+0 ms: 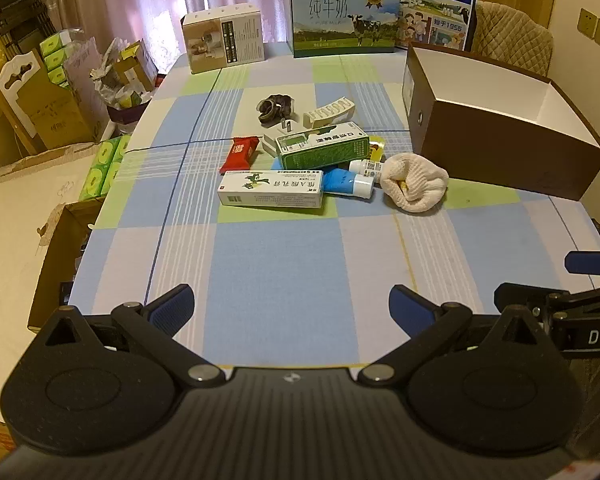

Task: Organize objects
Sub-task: 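Move the right tool toward the white knit glove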

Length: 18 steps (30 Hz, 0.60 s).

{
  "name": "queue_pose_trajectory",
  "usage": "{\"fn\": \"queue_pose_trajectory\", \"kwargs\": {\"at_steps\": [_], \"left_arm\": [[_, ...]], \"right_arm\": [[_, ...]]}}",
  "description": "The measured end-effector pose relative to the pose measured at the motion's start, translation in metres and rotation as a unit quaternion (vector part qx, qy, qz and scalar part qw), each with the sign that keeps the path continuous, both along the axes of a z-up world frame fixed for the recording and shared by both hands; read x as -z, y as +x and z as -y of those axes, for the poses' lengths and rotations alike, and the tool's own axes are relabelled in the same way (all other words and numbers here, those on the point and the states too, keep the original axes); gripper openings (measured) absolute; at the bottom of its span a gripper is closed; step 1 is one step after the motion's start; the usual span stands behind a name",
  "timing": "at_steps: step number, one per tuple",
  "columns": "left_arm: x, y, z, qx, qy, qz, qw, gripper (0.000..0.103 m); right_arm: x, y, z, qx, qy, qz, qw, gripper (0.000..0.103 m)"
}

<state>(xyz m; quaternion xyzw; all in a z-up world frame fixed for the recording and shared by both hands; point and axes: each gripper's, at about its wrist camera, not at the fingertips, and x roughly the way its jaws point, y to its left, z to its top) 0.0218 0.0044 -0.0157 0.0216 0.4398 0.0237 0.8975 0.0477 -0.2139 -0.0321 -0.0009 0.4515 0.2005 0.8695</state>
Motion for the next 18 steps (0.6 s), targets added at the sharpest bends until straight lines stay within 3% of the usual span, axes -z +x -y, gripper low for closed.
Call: {"fn": "queue_pose_trajectory", "kwargs": {"at_steps": [18], "left_arm": [[0.01, 0.024, -0.001, -0.004, 0.006, -0.015, 0.9999, 0.102]], "right_arm": [[0.01, 0.026, -0.005, -0.007, -0.004, -0.008, 1.0, 0.101]]}}
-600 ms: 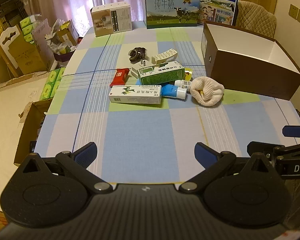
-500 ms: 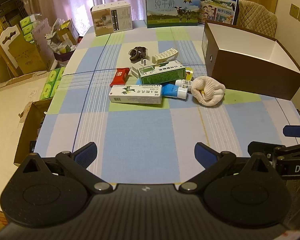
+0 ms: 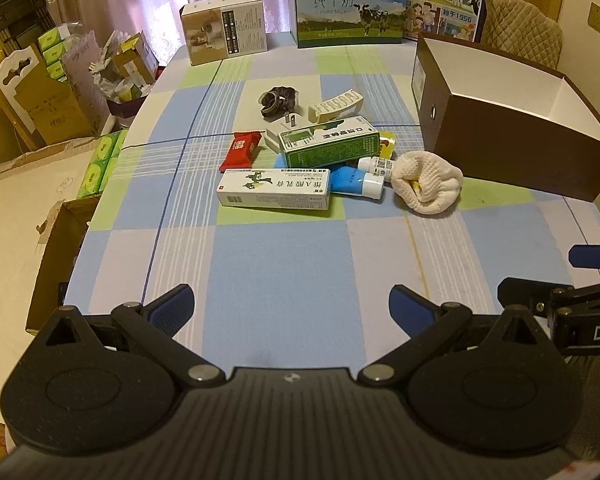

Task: Organize objects
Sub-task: 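Move the right tool toward the white knit glove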

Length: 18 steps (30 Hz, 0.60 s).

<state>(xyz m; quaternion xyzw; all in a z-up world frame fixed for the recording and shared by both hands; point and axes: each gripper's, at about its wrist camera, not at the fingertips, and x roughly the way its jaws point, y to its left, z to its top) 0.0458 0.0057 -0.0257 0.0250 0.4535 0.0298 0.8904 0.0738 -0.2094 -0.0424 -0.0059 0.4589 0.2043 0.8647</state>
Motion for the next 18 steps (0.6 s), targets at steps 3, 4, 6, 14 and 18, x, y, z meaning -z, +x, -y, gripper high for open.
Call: {"fn": "queue_pose_trajectory", "kwargs": {"at_steps": [3, 4, 6, 14, 18], "left_arm": [[0.001, 0.005, -0.001, -0.001, 0.002, 0.0, 1.0, 0.102], [0.001, 0.007, -0.001, -0.001, 0.002, 0.0, 1.0, 0.102], [0.001, 0.007, -0.001, -0.001, 0.002, 0.0, 1.0, 0.102], [0.005, 0.032, -0.004, -0.002, 0.005, 0.0, 1.0, 0.102], [0.009, 0.044, -0.008, -0.004, 0.004, -0.003, 1.0, 0.102]], "right_arm": [[0.001, 0.005, -0.002, -0.002, -0.001, -0.001, 1.0, 0.101], [0.002, 0.006, -0.003, -0.002, -0.002, 0.0, 1.0, 0.101], [0.002, 0.01, -0.004, -0.005, -0.002, 0.001, 1.0, 0.101], [0.007, 0.03, -0.01, -0.015, 0.006, 0.012, 1.0, 0.101], [0.009, 0.042, -0.011, -0.021, 0.018, 0.017, 0.999, 0.101]]}}
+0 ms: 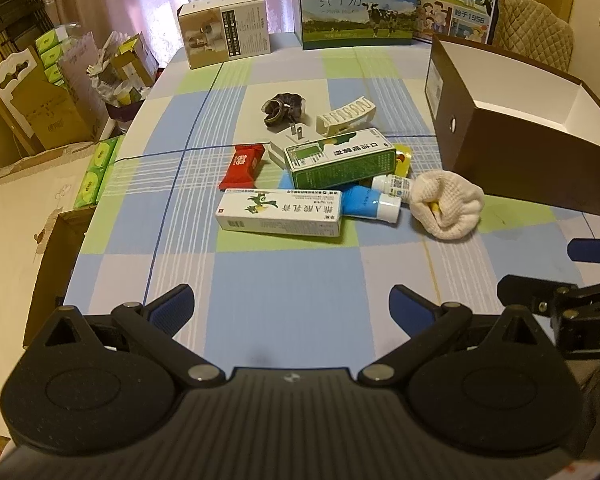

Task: Organize objects
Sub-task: 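Move the right tool toward the white knit glove, then close the right tool on the white knit glove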

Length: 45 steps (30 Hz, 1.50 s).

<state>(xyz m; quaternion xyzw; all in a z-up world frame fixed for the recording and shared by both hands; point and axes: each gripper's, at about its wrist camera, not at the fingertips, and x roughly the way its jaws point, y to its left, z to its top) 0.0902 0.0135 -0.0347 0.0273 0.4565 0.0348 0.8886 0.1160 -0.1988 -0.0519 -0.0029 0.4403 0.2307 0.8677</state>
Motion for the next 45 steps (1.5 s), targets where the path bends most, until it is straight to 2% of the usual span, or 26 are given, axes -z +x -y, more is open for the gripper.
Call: {"fn": "queue_pose_trajectory", "kwargs": {"at_steps": [8, 15, 20, 29, 32, 33, 35, 37, 39, 45], "left_arm": [[0.013, 0.022, -0.013, -0.005, 0.0, -0.005, 1.0, 0.102], [0.023, 0.045, -0.023, -0.012, 0.01, 0.0, 0.9999, 0.102], [0.031, 0.061, -0.028, -0.023, 0.012, -0.004, 0.9997, 0.102], [0.048, 0.078, -0.026, -0.029, 0.01, -0.011, 0.9995, 0.102], [0.053, 0.083, -0.025, -0.03, 0.009, -0.013, 0.9994, 0.102], [0.055, 0.085, -0.024, -0.03, 0.01, -0.014, 0.9994, 0.102], [0.058, 0.087, -0.021, -0.03, 0.014, -0.016, 0.9993, 0.102], [0.061, 0.09, -0.018, -0.028, 0.019, -0.016, 0.9993, 0.102], [0.065, 0.094, -0.014, -0.027, 0.024, -0.017, 0.9992, 0.102], [0.073, 0.102, -0.007, -0.025, 0.033, -0.014, 0.9991, 0.102]], "right_arm": [[0.006, 0.03, 0.0, -0.011, 0.023, 0.02, 0.999, 0.101], [0.019, 0.063, -0.007, -0.025, 0.026, 0.035, 0.999, 0.087], [0.037, 0.084, -0.02, -0.037, 0.005, 0.038, 0.999, 0.079], [0.066, 0.096, -0.028, -0.052, -0.023, 0.041, 0.998, 0.066], [0.07, 0.097, -0.029, -0.058, -0.04, 0.049, 0.996, 0.055], [0.071, 0.098, -0.029, -0.057, -0.047, 0.051, 0.996, 0.046], [0.072, 0.097, -0.025, -0.057, -0.044, 0.051, 0.996, 0.038], [0.07, 0.097, -0.023, -0.056, -0.044, 0.052, 0.996, 0.024], [0.066, 0.096, -0.021, -0.05, -0.042, 0.051, 0.997, 0.018], [0.057, 0.093, -0.007, -0.019, -0.029, 0.037, 0.999, 0.015]]}}
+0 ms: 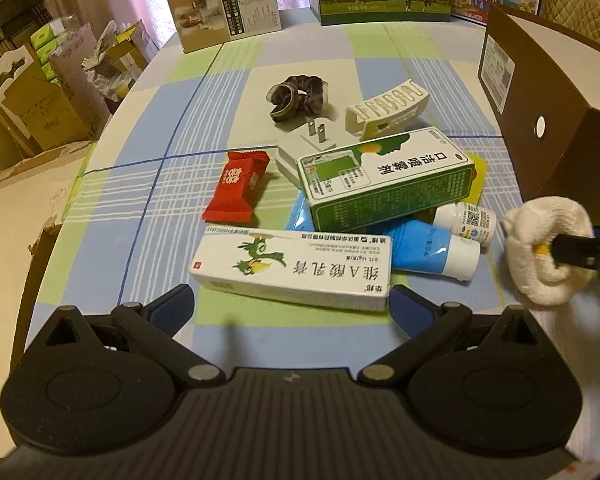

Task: Organize objects
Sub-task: 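Close the right tool on the white knit glove, then grasp the white ointment box with the left tool while the right tool holds the glove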

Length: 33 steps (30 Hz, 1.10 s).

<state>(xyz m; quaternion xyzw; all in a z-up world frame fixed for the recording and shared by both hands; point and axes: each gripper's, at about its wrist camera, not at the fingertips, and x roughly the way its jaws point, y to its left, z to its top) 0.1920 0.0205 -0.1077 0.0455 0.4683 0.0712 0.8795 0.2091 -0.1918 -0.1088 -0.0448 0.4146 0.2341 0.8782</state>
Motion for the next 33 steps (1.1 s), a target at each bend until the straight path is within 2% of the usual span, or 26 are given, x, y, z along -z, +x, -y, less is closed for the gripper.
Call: {"fn": "queue_pose_trajectory", "kwargs": {"at_steps": [5, 15, 22, 28, 30, 33], "left_arm": [[0.004, 0.007, 0.002, -0.004, 0.002, 0.0, 1.0, 0.102], [-0.001, 0.025, 0.005, -0.024, -0.004, 0.012, 0.9996, 0.102], [0.002, 0.041, 0.009, -0.036, 0.01, 0.016, 0.9992, 0.102], [0.016, 0.046, 0.003, -0.049, 0.027, -0.013, 0.9983, 0.103], [0.017, 0.04, -0.003, -0.052, 0.028, -0.016, 0.9981, 0.103], [0.02, 0.027, -0.019, -0.061, 0.033, -0.043, 0.9967, 0.102]], "right_arm": [[-0.004, 0.002, 0.01, 0.02, 0.014, -0.013, 1.0, 0.014], [-0.003, 0.003, 0.013, 0.025, 0.015, -0.017, 0.999, 0.015], [-0.002, 0.004, 0.015, 0.028, 0.018, -0.018, 0.999, 0.015], [-0.002, 0.006, 0.018, 0.031, 0.019, -0.021, 0.999, 0.015], [-0.001, 0.006, 0.019, 0.031, 0.019, -0.023, 0.999, 0.015], [-0.001, 0.007, 0.02, 0.032, 0.021, -0.027, 0.999, 0.015]]}}
